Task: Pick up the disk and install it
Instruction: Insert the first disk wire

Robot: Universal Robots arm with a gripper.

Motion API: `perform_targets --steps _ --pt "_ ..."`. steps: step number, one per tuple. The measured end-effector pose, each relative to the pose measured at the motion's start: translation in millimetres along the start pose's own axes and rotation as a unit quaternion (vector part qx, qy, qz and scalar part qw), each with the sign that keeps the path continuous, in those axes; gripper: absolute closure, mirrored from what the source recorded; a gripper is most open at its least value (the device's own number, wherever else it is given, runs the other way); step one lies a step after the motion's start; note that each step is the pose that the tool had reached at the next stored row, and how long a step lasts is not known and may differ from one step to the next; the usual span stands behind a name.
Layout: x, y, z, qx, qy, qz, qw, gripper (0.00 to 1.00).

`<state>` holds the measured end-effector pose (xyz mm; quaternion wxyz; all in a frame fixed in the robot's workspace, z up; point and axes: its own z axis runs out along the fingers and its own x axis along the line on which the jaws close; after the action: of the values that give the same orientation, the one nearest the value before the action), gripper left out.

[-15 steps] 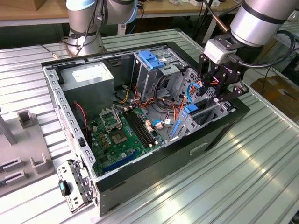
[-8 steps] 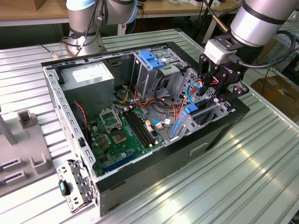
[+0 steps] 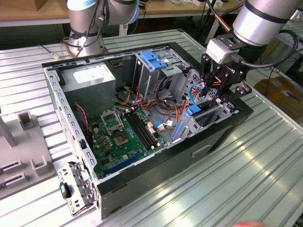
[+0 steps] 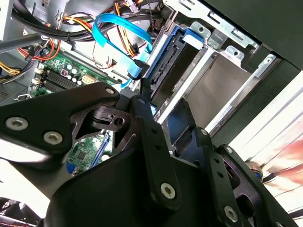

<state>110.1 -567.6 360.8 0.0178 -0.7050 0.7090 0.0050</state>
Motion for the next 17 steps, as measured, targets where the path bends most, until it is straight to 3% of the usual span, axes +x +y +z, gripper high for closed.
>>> perform_targets --steps 8,10,13,17 --pt "0.0 0.0 -0.7 0.0000 0.0001 0.000 1.00000 0.58" --pt "-0.5 -0.1 -3.6 0.0000 0.0001 0.000 1.00000 0.58" --pt "-1.8 -0.3 -15.0 -0.0001 0.0001 0.000 1.00000 0.58" --pt "-3.5 -0.8 -16.9 0.0000 0.0000 0.000 1.00000 0.58"
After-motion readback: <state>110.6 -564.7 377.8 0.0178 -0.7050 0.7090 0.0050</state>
